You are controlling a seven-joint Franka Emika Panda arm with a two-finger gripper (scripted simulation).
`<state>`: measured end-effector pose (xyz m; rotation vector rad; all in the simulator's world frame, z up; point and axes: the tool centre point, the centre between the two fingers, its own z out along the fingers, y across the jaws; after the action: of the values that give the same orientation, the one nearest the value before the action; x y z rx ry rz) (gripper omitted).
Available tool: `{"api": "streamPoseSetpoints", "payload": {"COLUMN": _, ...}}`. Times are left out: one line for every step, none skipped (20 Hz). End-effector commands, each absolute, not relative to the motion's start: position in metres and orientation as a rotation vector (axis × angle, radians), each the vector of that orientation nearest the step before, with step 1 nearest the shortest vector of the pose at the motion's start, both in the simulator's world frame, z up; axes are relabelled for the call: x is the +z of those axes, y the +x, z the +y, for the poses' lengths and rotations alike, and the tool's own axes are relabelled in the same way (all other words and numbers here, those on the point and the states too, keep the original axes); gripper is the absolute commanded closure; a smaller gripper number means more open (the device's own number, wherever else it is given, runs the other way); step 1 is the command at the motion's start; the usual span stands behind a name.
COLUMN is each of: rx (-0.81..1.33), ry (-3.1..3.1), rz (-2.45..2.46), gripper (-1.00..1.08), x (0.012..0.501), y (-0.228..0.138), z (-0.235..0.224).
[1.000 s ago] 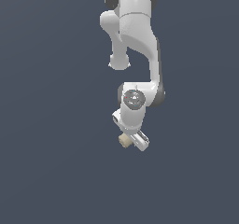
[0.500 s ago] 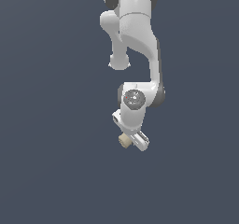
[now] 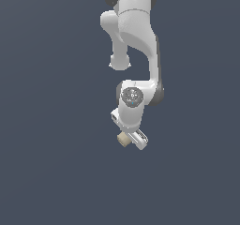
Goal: Pick up the object and move it to a goal position.
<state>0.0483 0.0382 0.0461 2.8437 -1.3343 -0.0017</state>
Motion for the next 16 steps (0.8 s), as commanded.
{"api": "streamPoseSetpoints", "payload": {"rx": -0.001, "ry": 2.844, "rz": -1.335, "gripper": 1.08, "x": 0.052, "y": 0.044, "z": 0.032}}
{"api": "streamPoseSetpoints", "payload": {"rx": -0.001, "ry": 2.844, "rz": -1.335, "gripper": 1.08, "x": 0.054, "y": 0.041, "z": 0.029}}
{"api": "streamPoseSetpoints", "payload": {"rx": -0.001, "ry": 2.844, "rz": -1.335, "gripper": 1.08, "x": 0.057, "y": 0.038, "z": 0.026}}
{"api": "streamPoseSetpoints", "payload": {"rx": -0.001, "ry": 2.844, "rz": -1.335, "gripper": 1.08, "x": 0.060, "y": 0.035, "z": 0.022}}
{"api": "streamPoseSetpoints", "payload": {"rx": -0.001, "ry": 2.844, "rz": -1.335, "gripper": 1.08, "x": 0.064, "y": 0.032, "z": 0.018}}
{"api": "streamPoseSetpoints", "payload": {"rx": -0.001, "ry": 2.844, "rz": -1.335, "gripper": 1.08, "x": 0.068, "y": 0.028, "z": 0.013}}
{"api": "streamPoseSetpoints", "payload": {"rx": -0.001, "ry": 2.845, "rz": -1.336, "gripper": 1.08, "x": 0.072, "y": 0.024, "z": 0.008}}
{"api": "streamPoseSetpoints", "payload": {"rx": -0.001, "ry": 2.845, "rz": -1.336, "gripper": 1.08, "x": 0.077, "y": 0.020, "z": 0.003}}
{"api": "streamPoseSetpoints", "payload": {"rx": -0.001, "ry": 2.845, "rz": -1.336, "gripper": 1.08, "x": 0.082, "y": 0.015, "z": -0.002}}
{"api": "streamPoseSetpoints", "payload": {"rx": -0.001, "ry": 2.845, "rz": -1.336, "gripper": 1.08, "x": 0.086, "y": 0.011, "z": -0.008}}
{"api": "streamPoseSetpoints", "payload": {"rx": -0.001, "ry": 2.845, "rz": -1.336, "gripper": 1.08, "x": 0.091, "y": 0.007, "z": -0.013}}
{"api": "streamPoseSetpoints", "payload": {"rx": -0.001, "ry": 2.845, "rz": -1.336, "gripper": 1.08, "x": 0.095, "y": 0.003, "z": -0.018}}
{"api": "streamPoseSetpoints", "payload": {"rx": -0.001, "ry": 2.845, "rz": -1.336, "gripper": 1.08, "x": 0.099, "y": -0.001, "z": -0.023}}
{"api": "streamPoseSetpoints", "payload": {"rx": -0.001, "ry": 2.845, "rz": -1.336, "gripper": 1.08, "x": 0.103, "y": -0.005, "z": -0.027}}
{"api": "streamPoseSetpoints", "payload": {"rx": -0.001, "ry": 2.845, "rz": -1.336, "gripper": 1.08, "x": 0.107, "y": -0.008, "z": -0.032}}
{"api": "streamPoseSetpoints", "payload": {"rx": -0.001, "ry": 2.845, "rz": -1.336, "gripper": 1.08, "x": 0.110, "y": -0.011, "z": -0.035}}
